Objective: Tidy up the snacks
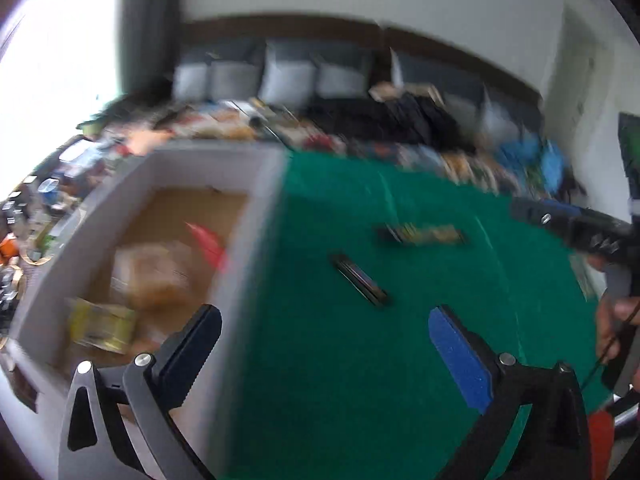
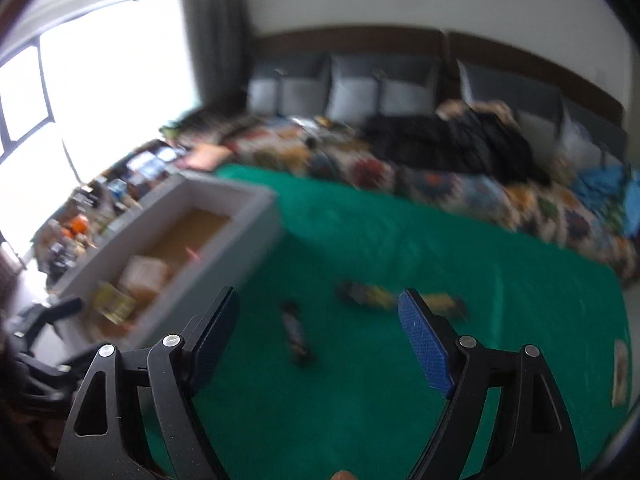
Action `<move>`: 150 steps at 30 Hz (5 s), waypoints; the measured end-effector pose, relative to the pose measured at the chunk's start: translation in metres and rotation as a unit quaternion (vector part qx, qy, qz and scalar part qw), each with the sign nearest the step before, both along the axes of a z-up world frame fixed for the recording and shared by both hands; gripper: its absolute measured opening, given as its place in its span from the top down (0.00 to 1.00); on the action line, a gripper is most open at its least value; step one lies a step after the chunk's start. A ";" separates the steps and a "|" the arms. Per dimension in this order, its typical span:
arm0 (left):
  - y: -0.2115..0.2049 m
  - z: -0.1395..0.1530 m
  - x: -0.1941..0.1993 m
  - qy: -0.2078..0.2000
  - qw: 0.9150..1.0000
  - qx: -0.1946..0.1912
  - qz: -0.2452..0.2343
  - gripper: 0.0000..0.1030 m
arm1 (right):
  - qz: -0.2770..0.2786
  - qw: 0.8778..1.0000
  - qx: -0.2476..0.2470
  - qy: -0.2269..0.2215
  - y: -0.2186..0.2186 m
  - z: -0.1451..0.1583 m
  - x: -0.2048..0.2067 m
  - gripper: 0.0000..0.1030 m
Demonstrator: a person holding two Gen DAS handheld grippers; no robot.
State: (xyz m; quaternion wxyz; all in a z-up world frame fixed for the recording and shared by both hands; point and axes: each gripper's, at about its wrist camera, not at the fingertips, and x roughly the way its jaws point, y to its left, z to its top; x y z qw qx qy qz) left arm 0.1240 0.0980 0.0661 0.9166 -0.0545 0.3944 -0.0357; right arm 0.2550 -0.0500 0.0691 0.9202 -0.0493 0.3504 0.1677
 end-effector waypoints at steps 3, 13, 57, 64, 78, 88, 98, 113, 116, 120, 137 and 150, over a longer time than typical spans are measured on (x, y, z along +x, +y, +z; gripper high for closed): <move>-0.047 -0.056 0.014 0.050 0.999 0.002 -0.018 0.01 | -0.061 0.997 -0.030 0.040 -0.062 -0.063 -0.006 0.18; -0.137 -0.162 0.049 0.089 0.993 0.075 -0.033 0.00 | -0.217 0.968 -0.016 0.123 -0.183 -0.199 -0.031 0.17; -0.128 -0.168 0.079 0.067 0.996 0.059 0.012 0.00 | -0.212 0.973 -0.034 0.083 -0.173 -0.193 -0.008 0.03; -0.128 -0.168 0.079 0.067 0.996 0.059 0.013 0.00 | -0.212 0.973 -0.034 0.083 -0.173 -0.194 -0.008 0.03; -0.054 -0.112 0.135 0.112 0.993 0.009 0.036 0.00 | -0.212 0.973 -0.034 0.083 -0.173 -0.194 -0.008 0.03; -0.065 -0.146 0.174 0.140 0.988 0.047 0.042 0.84 | -0.212 0.973 -0.034 0.083 -0.173 -0.193 -0.008 0.03; -0.048 -0.138 0.069 0.126 0.991 0.039 -0.020 0.84 | -0.212 0.973 -0.034 0.083 -0.173 -0.194 -0.008 0.03; -0.051 -0.150 0.029 0.085 0.994 -0.020 -0.059 0.84 | -0.081 0.994 -0.021 0.077 -0.167 -0.168 0.058 0.07; -0.053 -0.151 0.033 0.083 0.994 -0.016 -0.067 0.84 | 0.062 0.994 -0.076 0.044 -0.135 -0.137 0.113 0.06; -0.051 -0.152 0.041 0.082 0.994 -0.029 -0.066 0.84 | 0.185 0.959 -0.197 0.082 -0.077 -0.135 0.181 0.06; -0.035 -0.152 0.033 0.080 0.992 -0.077 -0.067 0.84 | 0.165 0.926 -0.127 0.315 -0.064 -0.157 0.154 0.36; -0.025 -0.145 0.027 0.106 0.989 -0.090 -0.044 0.84 | 0.014 0.964 -0.113 0.239 -0.054 -0.166 0.159 0.81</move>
